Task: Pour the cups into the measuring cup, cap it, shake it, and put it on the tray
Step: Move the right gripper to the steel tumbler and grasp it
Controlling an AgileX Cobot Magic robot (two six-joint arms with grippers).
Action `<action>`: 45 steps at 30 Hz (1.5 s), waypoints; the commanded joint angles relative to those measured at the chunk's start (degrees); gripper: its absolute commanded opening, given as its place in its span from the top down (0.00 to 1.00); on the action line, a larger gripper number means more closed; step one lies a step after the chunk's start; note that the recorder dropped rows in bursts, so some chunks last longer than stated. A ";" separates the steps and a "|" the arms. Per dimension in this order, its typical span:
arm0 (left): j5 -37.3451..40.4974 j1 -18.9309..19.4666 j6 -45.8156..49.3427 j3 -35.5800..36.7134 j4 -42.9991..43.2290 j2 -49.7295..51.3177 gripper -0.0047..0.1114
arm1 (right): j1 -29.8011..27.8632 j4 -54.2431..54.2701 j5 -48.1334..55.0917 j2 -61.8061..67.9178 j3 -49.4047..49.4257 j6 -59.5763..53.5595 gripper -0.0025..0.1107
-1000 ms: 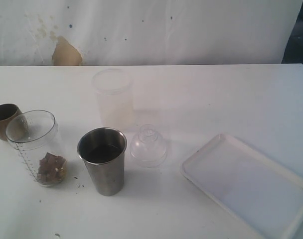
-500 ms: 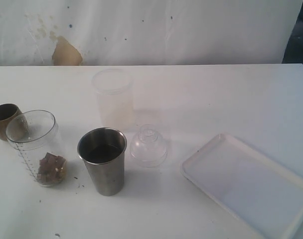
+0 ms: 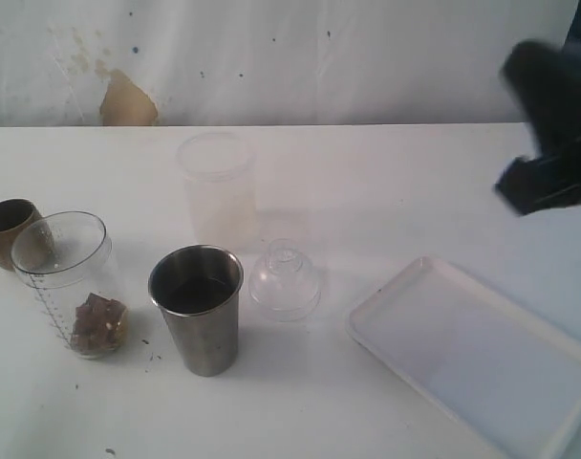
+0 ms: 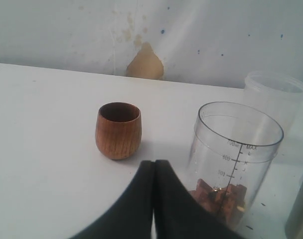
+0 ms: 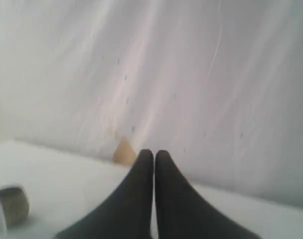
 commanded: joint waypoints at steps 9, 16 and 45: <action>0.18 -0.24 0.17 0.25 0.41 -0.23 0.96 | 0.08 -23.54 -15.56 36.66 -0.23 2.50 0.64; 0.18 -0.24 0.17 0.25 0.41 -0.23 0.96 | 0.08 -28.02 -25.54 48.25 -0.49 -3.22 0.31; 0.18 -0.24 0.17 0.25 0.41 -0.23 0.96 | 14.42 -25.47 -20.62 56.63 -15.56 -7.54 0.20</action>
